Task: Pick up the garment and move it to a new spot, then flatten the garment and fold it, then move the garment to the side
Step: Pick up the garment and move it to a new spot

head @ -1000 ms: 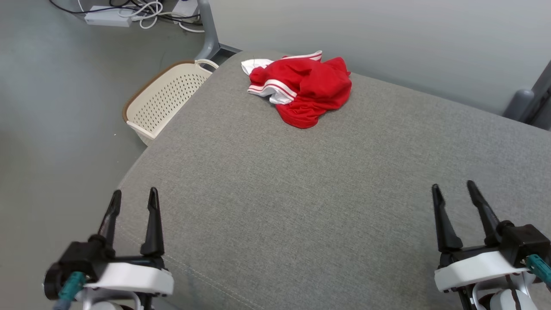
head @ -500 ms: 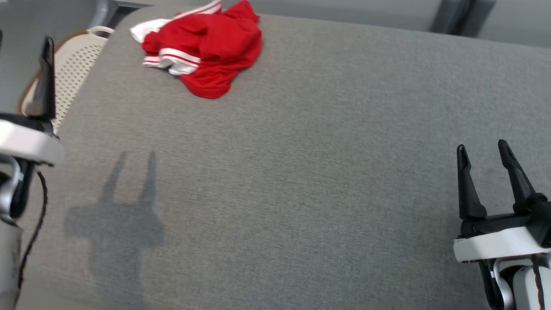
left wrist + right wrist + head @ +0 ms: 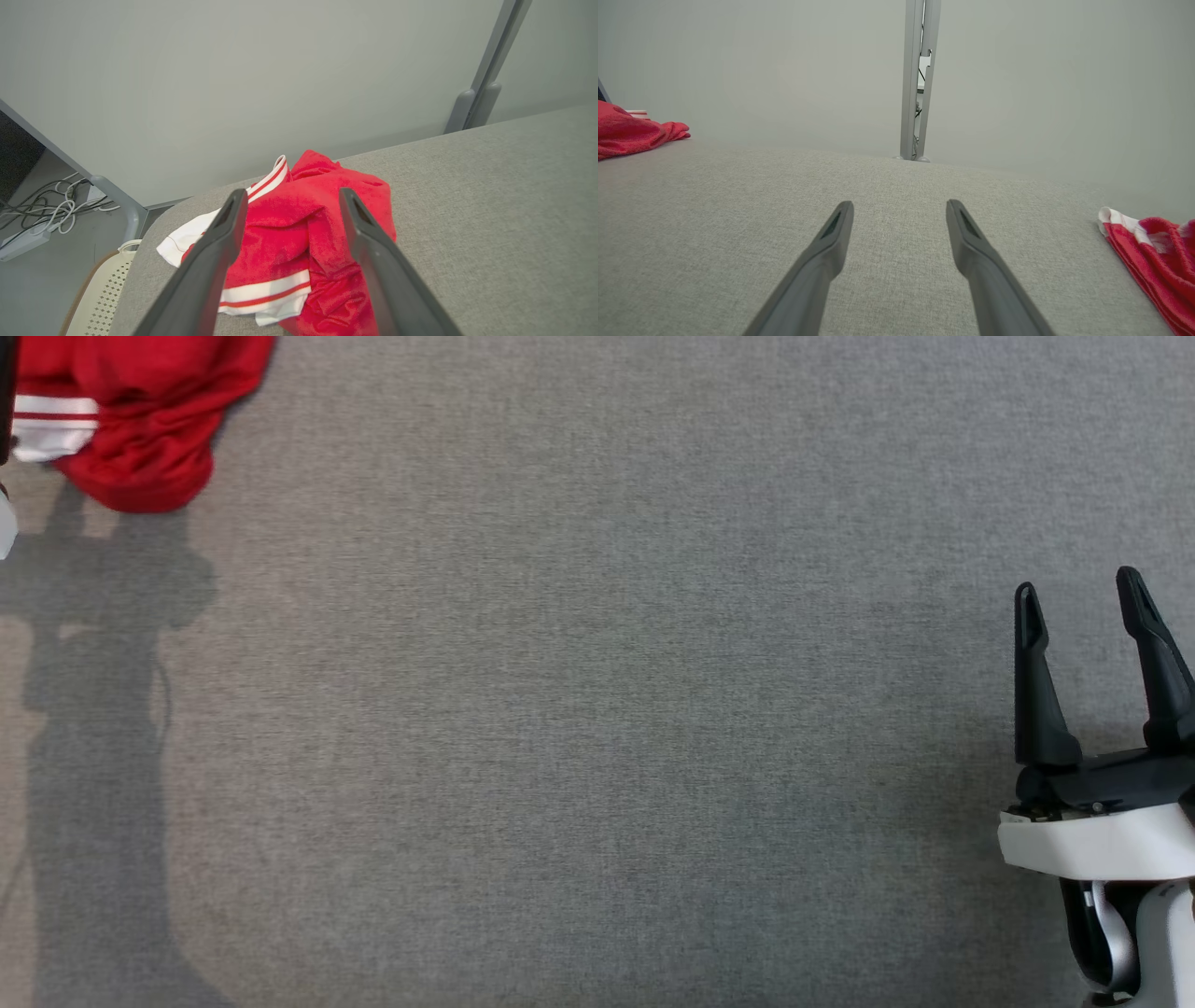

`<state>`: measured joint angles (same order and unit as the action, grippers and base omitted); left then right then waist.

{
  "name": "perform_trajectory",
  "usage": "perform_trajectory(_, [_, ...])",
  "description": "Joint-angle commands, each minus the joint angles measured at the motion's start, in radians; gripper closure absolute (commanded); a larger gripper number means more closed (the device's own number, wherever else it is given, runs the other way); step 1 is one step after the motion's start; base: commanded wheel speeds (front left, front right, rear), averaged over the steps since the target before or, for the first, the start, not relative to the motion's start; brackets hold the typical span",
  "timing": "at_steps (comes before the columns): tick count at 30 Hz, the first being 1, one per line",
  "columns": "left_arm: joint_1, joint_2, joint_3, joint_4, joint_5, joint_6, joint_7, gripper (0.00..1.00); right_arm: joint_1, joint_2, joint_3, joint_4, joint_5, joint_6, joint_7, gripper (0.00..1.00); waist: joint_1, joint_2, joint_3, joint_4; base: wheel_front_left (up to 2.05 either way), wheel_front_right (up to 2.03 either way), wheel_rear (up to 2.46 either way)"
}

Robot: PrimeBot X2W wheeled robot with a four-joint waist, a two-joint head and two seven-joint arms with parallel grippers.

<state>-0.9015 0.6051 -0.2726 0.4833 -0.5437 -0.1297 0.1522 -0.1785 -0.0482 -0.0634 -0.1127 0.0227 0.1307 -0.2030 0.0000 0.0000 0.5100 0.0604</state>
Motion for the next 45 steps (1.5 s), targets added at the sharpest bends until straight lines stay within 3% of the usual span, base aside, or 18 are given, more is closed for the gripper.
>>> perform_trajectory(1, [-0.032,0.011,-0.016,0.029,-0.023,0.001,0.010,0.00,-0.011,-0.005,-0.007,-0.017,-0.015,0.000,-0.006,0.00,0.0000,0.0000,0.059,-0.060,0.00,0.00,0.00])
perform_trajectory(6, [-0.080,0.019,-0.048,0.111,-0.066,0.001,0.024,0.00,-0.014,-0.004,-0.010,-0.055,-0.033,0.000,0.002,0.00,0.0000,0.0000,0.081,-0.081,0.00,0.00,0.00])
perform_trajectory(13, [-0.117,0.019,-0.080,0.229,-0.045,0.009,0.030,0.00,-0.015,-0.004,0.000,-0.089,-0.034,0.000,0.013,0.00,0.0000,0.0000,0.098,-0.095,0.00,0.00,0.00])
perform_trajectory(14, [-0.120,0.019,-0.080,0.244,-0.045,0.012,0.026,0.06,-0.015,-0.005,0.001,-0.091,-0.035,0.000,0.013,0.00,0.0000,0.0000,0.098,-0.095,0.00,0.00,0.00])
perform_trajectory(16, [-0.123,0.017,-0.082,0.265,-0.043,0.013,0.016,0.86,-0.018,-0.005,0.000,-0.095,-0.037,0.000,0.009,0.00,0.0000,0.0000,0.097,-0.095,0.00,0.00,0.00])
perform_trajectory(17, [-0.124,0.015,-0.085,0.274,-0.044,0.012,0.012,1.00,-0.017,-0.005,0.000,-0.095,-0.038,0.000,0.008,0.00,0.0000,0.0000,0.097,-0.094,0.00,0.00,0.00])
perform_trajectory(25, [-0.131,0.013,-0.114,0.296,-0.035,0.005,-0.025,1.00,-0.021,-0.005,0.006,-0.075,-0.032,0.000,-0.008,0.00,0.0000,0.0000,0.054,-0.083,0.00,0.00,0.00])
perform_trajectory(32, [-0.159,0.021,-0.152,0.256,-0.002,0.003,-0.101,1.00,-0.007,-0.005,0.012,-0.021,-0.013,0.000,-0.026,0.00,0.0000,0.0000,-0.065,-0.074,0.00,0.00,0.00])
perform_trajectory(38, [-0.176,-0.008,-0.200,0.193,0.031,0.001,-0.153,1.00,0.015,-0.005,0.021,0.026,0.014,0.000,-0.039,0.00,0.0000,0.0000,-0.198,-0.072,0.00,0.00,0.00])
perform_trajectory(45, [-0.201,-0.076,-0.312,0.059,0.036,0.001,-0.129,1.00,0.069,-0.005,0.006,0.077,0.041,0.000,-0.052,0.00,0.0000,0.0000,-0.361,-0.068,0.00,0.00,0.00])
